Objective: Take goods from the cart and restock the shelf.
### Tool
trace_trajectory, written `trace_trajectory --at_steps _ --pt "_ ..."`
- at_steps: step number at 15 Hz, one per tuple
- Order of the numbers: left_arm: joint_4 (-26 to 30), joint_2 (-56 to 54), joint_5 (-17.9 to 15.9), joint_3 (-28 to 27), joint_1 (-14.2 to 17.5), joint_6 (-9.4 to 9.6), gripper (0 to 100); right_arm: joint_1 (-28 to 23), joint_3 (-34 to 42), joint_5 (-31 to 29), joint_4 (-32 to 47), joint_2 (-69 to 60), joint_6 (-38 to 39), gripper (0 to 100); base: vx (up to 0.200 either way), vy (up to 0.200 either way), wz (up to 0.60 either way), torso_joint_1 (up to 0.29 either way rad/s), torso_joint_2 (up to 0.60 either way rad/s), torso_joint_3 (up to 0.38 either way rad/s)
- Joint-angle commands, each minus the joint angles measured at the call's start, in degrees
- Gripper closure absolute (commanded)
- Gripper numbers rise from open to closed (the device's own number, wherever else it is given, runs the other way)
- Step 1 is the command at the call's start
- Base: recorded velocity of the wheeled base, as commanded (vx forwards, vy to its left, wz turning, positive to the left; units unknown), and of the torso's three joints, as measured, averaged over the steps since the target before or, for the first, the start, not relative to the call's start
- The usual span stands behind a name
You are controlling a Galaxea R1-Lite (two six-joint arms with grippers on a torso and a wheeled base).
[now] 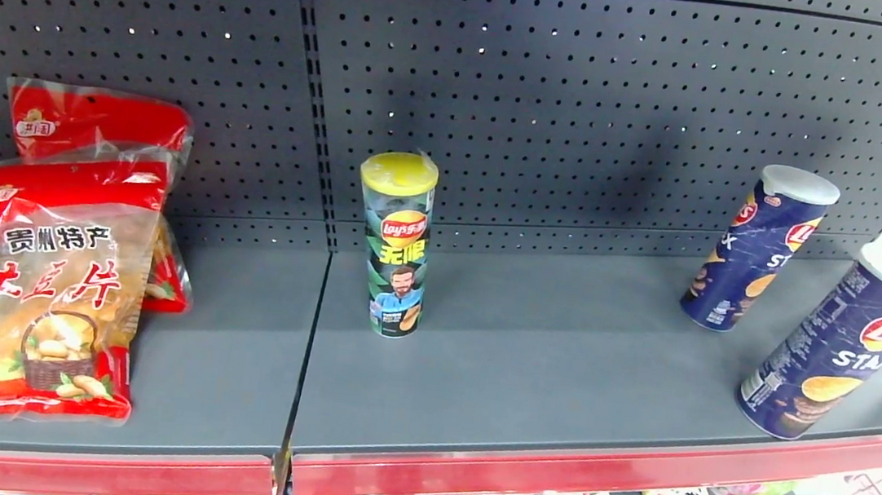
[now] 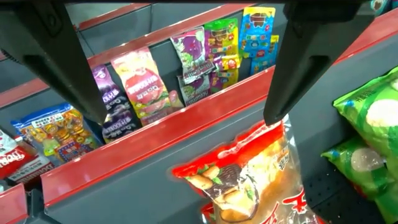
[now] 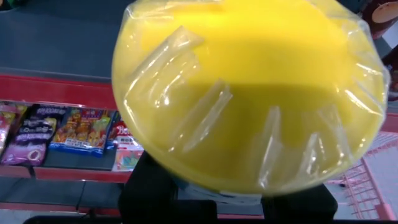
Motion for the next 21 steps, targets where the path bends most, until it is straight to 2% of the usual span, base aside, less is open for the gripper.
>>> trace_trajectory --at_steps 1,6,9,16,18,19,20,21 --pt "-0.02 0.08 0.04 0.13 0.02 0.01 0 -0.12 0.30 -0.12 -0.01 0.32 -0.67 100 0.000 0.000 0.00 0.000 0.00 0.000" --pt "-0.02 0.08 0.04 0.05 0.02 0.01 0 -0.38 1.09 -0.30 -0.01 0.14 -1.03 100 0.000 0.000 0.00 0.000 0.00 0.000" --pt "-0.02 0.08 0.04 0.13 0.02 0.01 0 -0.38 1.35 -0.21 -0.01 0.23 -1.03 100 0.000 0.000 0.60 0.002 0.00 0.002" --pt "-0.28 0.69 -0.92 0.05 -0.16 0.01 0 0.15 0.91 0.67 -0.27 0.41 -1.03 100 0.000 0.000 0.00 0.000 0.00 0.000" --pt "-0.45 4.12 -4.26 -1.10 -0.42 -0.08 0 0.50 -0.06 3.39 -0.45 1.11 -0.94 100 0.000 0.000 0.00 0.000 0.00 0.000" --pt "-1.95 10.63 -10.42 -3.47 -0.42 -0.61 0 0.32 -0.76 5.85 -0.63 2.34 -0.94 100 0.000 0.000 0.00 0.000 0.00 0.000" --pt "-3.27 14.41 -12.09 -4.70 -0.25 -1.22 0 0.32 -0.94 6.03 -0.71 3.39 -0.94 100 0.000 0.000 0.00 0.000 0.00 0.000" --pt "-9.51 23.72 -13.05 -7.25 -0.34 -2.81 0 0.41 -1.55 6.12 -0.71 4.36 -1.03 100 0.000 0.000 0.00 0.000 0.00 0.000"
